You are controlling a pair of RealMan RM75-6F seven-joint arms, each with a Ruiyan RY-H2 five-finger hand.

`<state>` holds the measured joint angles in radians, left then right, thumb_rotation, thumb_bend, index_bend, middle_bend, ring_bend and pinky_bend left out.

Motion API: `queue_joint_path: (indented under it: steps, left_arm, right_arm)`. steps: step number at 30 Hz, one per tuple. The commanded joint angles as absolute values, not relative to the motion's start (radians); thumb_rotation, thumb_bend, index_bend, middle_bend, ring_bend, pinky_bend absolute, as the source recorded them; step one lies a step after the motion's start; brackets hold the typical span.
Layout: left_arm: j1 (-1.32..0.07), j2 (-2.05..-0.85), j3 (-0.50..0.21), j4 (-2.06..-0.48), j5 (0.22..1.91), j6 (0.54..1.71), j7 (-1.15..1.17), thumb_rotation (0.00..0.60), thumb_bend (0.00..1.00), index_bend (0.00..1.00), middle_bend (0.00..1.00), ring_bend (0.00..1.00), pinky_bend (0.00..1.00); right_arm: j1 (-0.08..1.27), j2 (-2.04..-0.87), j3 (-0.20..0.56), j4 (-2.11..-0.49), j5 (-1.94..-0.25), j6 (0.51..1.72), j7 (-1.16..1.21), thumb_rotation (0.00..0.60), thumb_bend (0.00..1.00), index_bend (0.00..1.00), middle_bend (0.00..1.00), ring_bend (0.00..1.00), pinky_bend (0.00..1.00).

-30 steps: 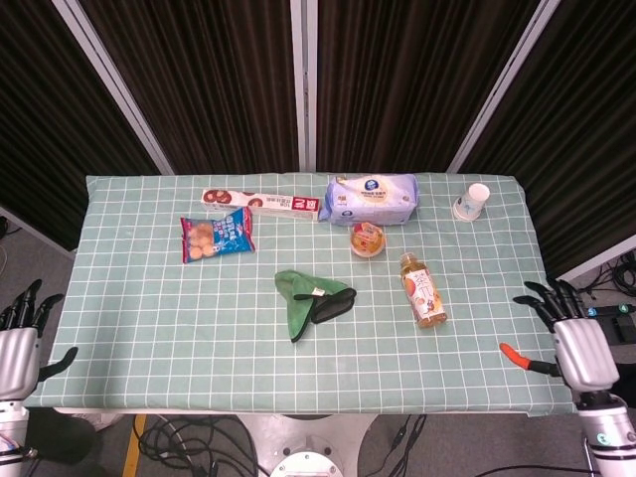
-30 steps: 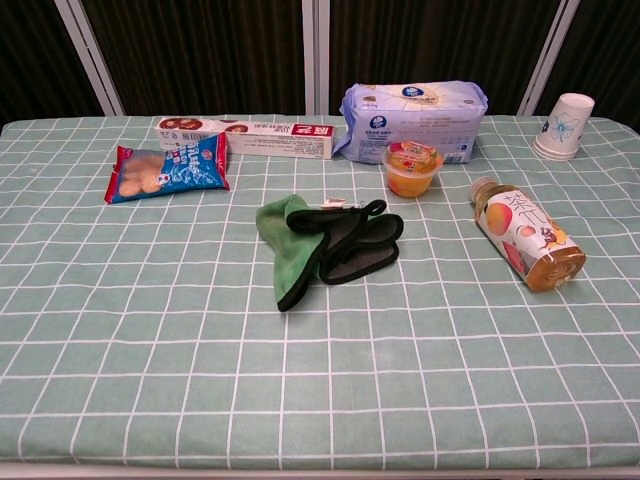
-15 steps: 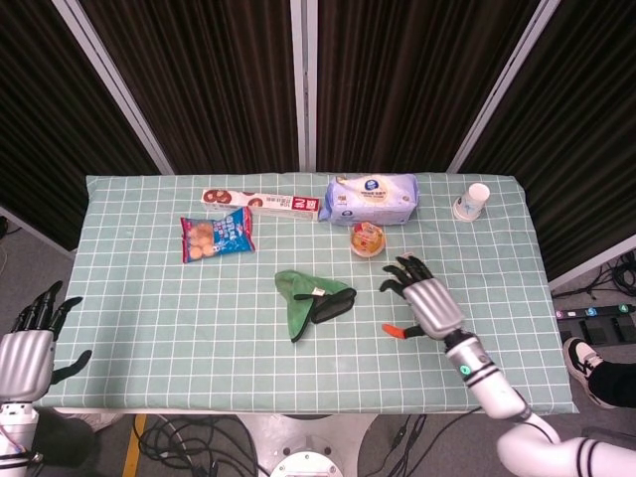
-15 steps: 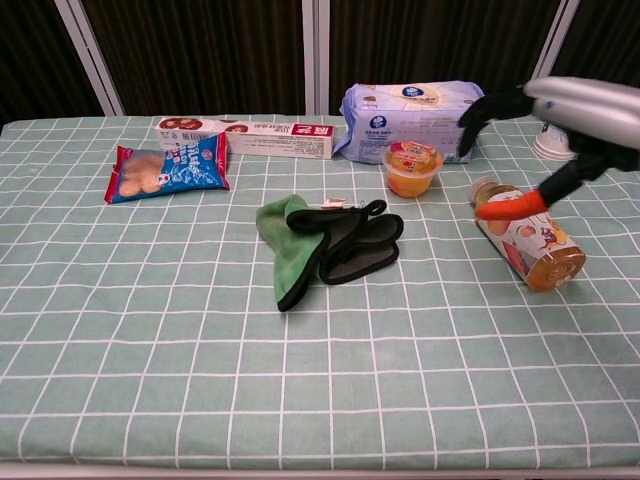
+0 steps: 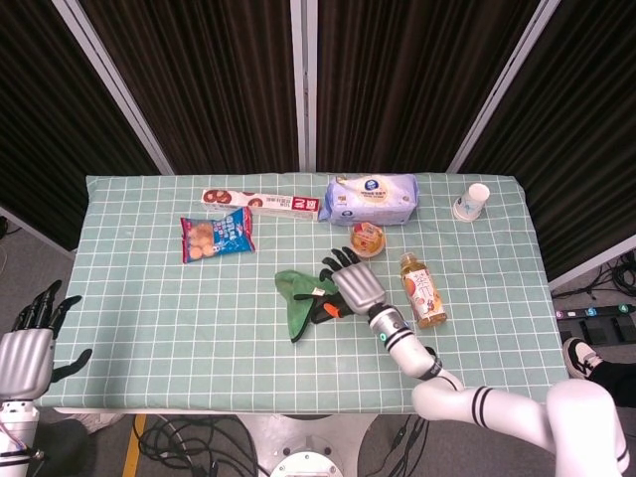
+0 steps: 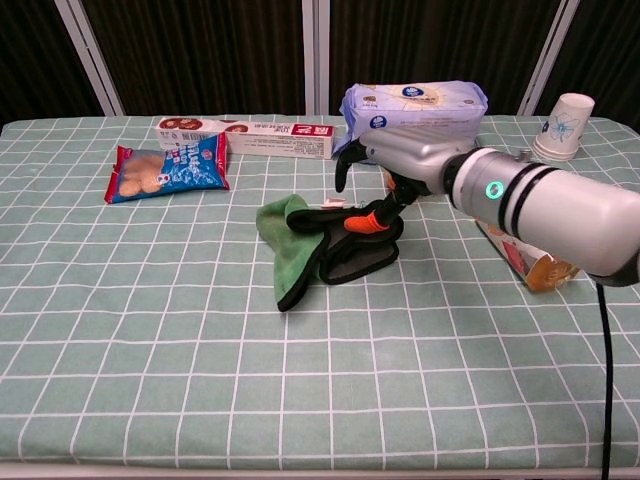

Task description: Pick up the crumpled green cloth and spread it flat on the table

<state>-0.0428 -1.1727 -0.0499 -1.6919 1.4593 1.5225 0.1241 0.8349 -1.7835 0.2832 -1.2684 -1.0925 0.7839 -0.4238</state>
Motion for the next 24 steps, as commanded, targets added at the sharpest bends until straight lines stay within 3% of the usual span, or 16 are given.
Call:
queue_joint_path:
  steps: [1, 8, 13, 18, 24]
  left_arm:
    - [-0.043, -1.174, -0.052, -1.692, 1.458, 1.523, 0.121, 0.600, 0.23, 0.25, 0.13, 0.10, 0.18]
    - [-0.045, -1.181, -0.060, -1.683, 1.451, 1.524, 0.109, 0.600, 0.23, 0.25, 0.13, 0.10, 0.18]
    - [-0.060, -1.191, -0.068, -1.676, 1.450, 1.508, 0.097, 0.600, 0.23, 0.25, 0.13, 0.10, 0.18]
    - [-0.091, -1.203, -0.084, -1.661, 1.447, 1.475, 0.076, 0.600, 0.23, 0.25, 0.13, 0.10, 0.18]
    - [-0.142, -1.218, -0.114, -1.647, 1.437, 1.416, -0.011, 0.600, 0.23, 0.25, 0.13, 0.10, 0.18]
  right_arm:
    - [0.887, -1.851, 0.302, -1.178, -1.056, 0.745, -0.422, 0.446, 0.24, 0.36, 0.16, 0.01, 0.00]
    - [0.939, -1.912, 0.312, -1.076, -1.043, 0.735, -0.393, 0.452, 0.32, 0.42, 0.20, 0.04, 0.00]
    - [0.950, -1.935, 0.311, -1.047, -1.036, 0.743, -0.379, 0.531, 0.39, 0.48, 0.21, 0.05, 0.00]
    - [0.950, -1.938, 0.313, -1.046, -1.032, 0.762, -0.365, 0.599, 0.45, 0.63, 0.26, 0.08, 0.01]
    - [0.965, -1.939, 0.344, -1.057, -1.019, 0.804, -0.368, 0.600, 0.50, 0.78, 0.33, 0.12, 0.01]
